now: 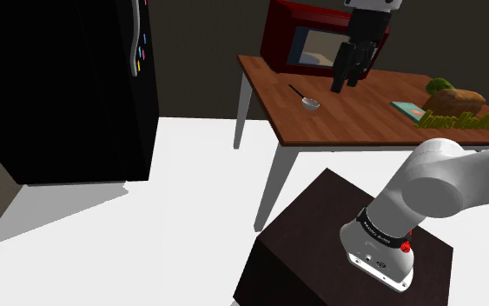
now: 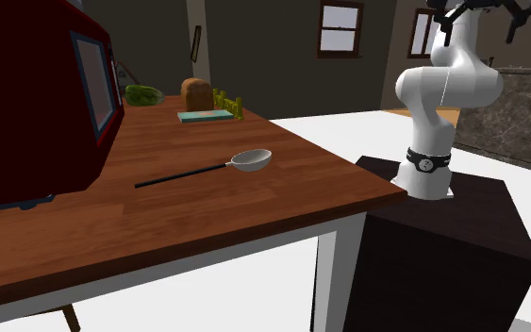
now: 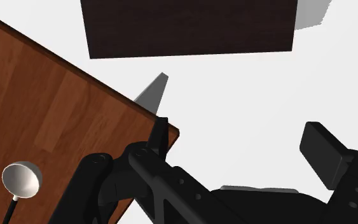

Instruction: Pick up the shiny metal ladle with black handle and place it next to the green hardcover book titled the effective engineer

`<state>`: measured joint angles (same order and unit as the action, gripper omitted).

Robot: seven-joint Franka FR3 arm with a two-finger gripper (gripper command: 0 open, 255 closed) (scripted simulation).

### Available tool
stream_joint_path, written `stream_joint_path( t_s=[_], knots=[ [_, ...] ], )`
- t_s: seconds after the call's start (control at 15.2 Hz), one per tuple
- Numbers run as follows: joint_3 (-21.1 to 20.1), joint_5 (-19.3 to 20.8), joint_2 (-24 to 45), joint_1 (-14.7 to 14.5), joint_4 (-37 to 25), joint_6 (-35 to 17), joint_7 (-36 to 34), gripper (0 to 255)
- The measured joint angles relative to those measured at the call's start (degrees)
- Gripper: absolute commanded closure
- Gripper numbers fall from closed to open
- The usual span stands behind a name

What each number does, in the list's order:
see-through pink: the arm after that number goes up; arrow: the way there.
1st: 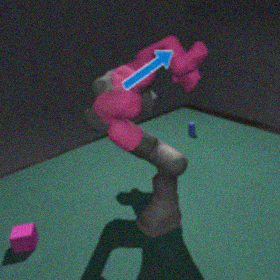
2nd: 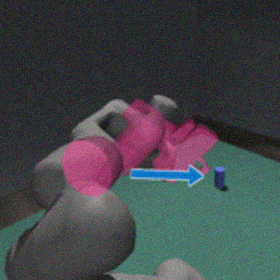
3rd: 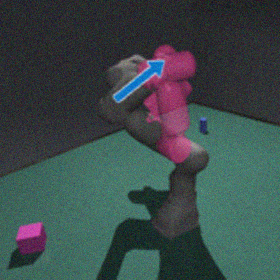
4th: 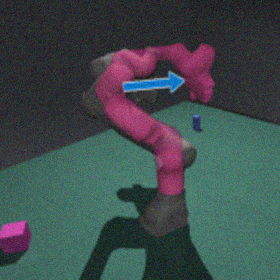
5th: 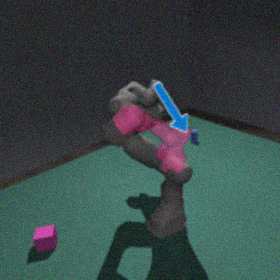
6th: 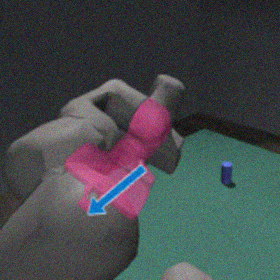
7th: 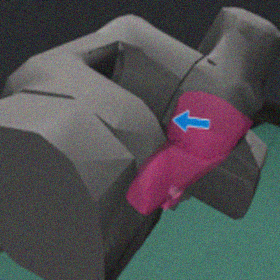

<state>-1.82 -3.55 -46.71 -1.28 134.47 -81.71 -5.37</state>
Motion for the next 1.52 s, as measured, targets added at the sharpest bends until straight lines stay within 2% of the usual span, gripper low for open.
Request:
stream_joint_path(
  t_s=[0.13,0.66,1.19,1.52],
  knots=[
    [0.3,0.3,0.5,0.3,0.1,-0.6,0.2,0],
    [5.5,3.8,8.4,4.2,1.5,-12.2,2.5,0],
    [11.0,5.3,21.0,7.5,-1.0,-24.8,4.6,0],
    [14.2,4.7,29.3,9.1,-4.8,-30.9,6.2,0]
  ],
)
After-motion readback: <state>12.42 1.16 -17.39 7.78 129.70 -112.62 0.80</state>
